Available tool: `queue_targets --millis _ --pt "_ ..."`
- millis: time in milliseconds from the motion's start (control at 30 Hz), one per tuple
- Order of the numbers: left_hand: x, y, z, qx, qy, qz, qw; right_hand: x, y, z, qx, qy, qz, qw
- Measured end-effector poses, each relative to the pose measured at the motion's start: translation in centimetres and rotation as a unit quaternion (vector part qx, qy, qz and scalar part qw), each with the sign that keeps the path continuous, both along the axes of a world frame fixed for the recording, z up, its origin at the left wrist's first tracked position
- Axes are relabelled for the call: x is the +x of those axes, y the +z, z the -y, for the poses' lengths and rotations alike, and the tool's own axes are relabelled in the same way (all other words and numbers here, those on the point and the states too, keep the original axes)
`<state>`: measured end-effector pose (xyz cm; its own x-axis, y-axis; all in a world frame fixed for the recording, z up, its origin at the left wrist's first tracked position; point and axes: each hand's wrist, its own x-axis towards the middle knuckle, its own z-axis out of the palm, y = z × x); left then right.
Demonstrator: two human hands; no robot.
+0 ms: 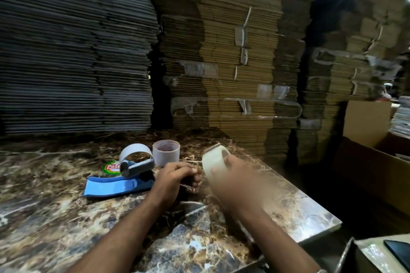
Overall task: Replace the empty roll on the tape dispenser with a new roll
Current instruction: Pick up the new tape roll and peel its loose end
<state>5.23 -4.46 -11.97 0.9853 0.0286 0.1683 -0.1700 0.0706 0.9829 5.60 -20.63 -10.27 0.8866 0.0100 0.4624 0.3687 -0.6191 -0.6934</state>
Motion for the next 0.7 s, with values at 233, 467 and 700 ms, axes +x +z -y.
queue_targets --millis 233,467,700 --pt "-0.6 1.2 0.0 -0.07 0.049 0.005 0.996 -1.0 -0.4 -2.9 0.081 0.093 0.002 0.992" --pt "-0.6 1.5 -0.1 -0.059 0.053 0.01 0.997 -0.4 -0.1 -2.0 0.186 0.119 -0.033 0.975" --pt "-0.6 1.4 -0.1 -0.058 0.042 0.011 0.997 3.0 3.0 -1.6 0.143 0.099 -0.145 0.974"
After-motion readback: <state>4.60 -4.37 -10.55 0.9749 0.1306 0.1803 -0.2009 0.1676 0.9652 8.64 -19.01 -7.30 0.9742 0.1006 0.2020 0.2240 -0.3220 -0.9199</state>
